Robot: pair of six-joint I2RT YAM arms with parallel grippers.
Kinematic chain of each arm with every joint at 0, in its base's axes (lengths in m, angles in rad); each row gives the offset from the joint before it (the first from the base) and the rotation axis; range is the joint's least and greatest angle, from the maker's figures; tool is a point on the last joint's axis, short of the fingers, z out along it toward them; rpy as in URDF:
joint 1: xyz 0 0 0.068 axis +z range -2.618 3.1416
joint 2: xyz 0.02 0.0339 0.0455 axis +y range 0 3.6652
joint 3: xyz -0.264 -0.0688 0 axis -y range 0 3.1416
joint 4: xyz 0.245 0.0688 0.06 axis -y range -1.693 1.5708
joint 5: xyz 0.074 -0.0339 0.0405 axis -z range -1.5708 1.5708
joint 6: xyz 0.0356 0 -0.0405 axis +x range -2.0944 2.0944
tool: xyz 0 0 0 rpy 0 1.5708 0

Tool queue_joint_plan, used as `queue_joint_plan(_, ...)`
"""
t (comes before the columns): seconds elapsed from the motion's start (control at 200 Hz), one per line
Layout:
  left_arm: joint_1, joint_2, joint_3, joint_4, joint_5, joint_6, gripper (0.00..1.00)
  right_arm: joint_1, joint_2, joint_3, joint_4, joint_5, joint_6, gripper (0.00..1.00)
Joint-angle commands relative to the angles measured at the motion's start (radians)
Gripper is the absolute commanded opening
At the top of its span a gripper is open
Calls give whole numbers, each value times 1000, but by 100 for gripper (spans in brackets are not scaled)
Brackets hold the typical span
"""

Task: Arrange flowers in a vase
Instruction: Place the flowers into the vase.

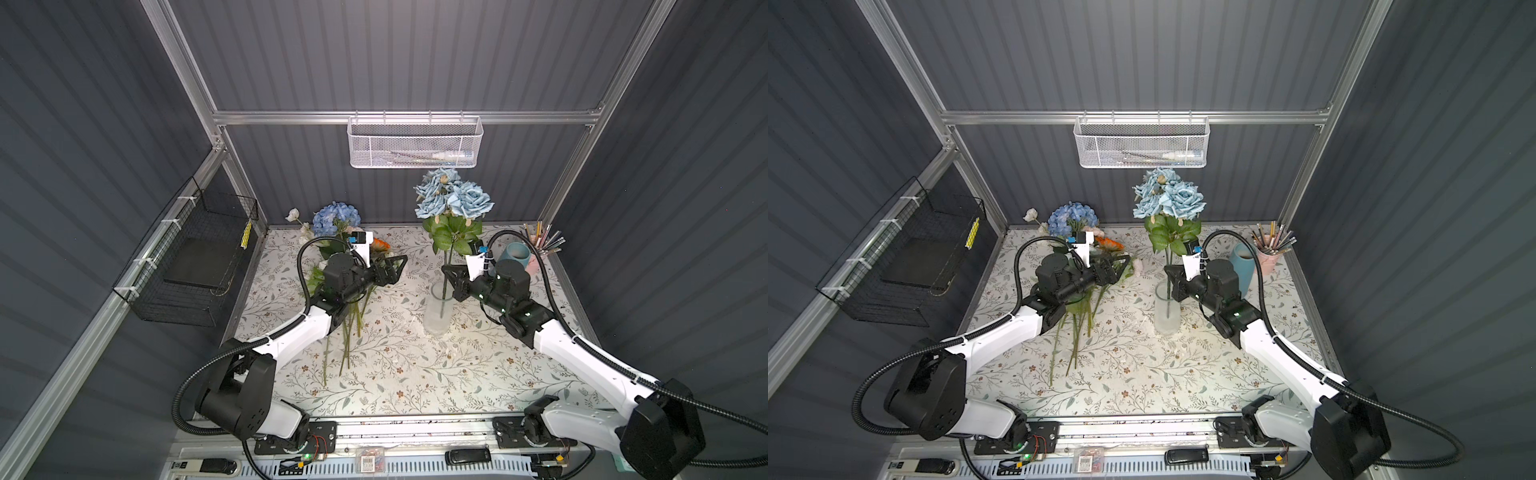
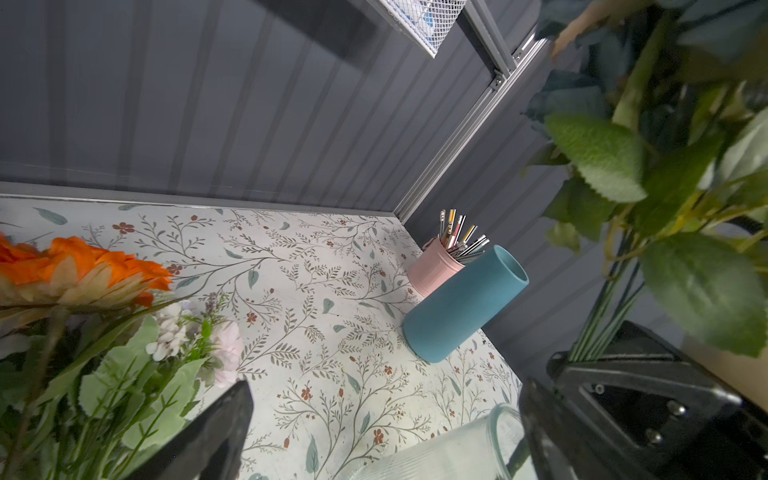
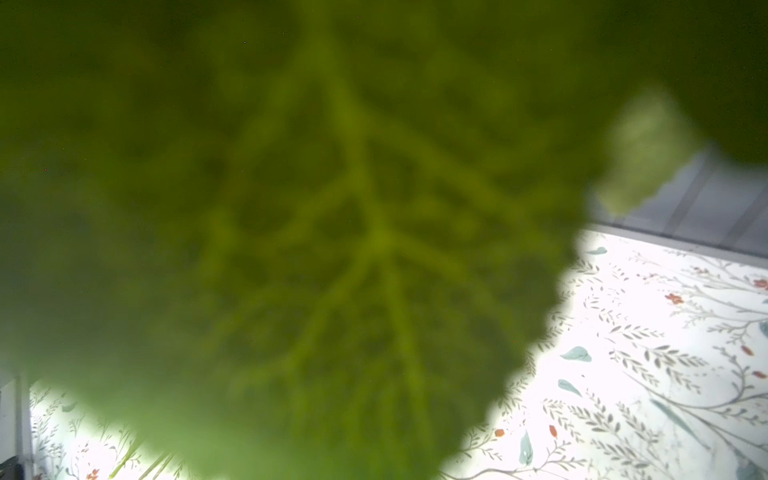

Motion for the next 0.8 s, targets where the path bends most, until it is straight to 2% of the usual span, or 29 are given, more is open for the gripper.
queue_joint_plan(0.0, -3, 8, 17, 32, 41, -13, 100, 17, 2, -24, 66, 43, 4, 0)
queue_joint_plan(0.21, -3, -10, 3, 11, 17, -8, 100, 33, 7, -45, 43, 87, -13, 9)
queue_joint_plan(0.235, -3, -12, 1, 6, -18, -6, 100, 35, 6, -45, 39, 89, -15, 10)
queue_joint_plan(0.49, -3, -42, -7, -41, -72, 17, 100, 36, 1, -57, 11, 95, -9, 20)
queue_joint_plan(0.675, -3, -68, -11, -100, -146, 32, 100, 42, -22, -63, -20, 94, -5, 36)
queue_joint_plan(0.795, -3, -81, -13, -142, -188, 42, 100, 48, -45, -75, -36, 106, -1, 42)
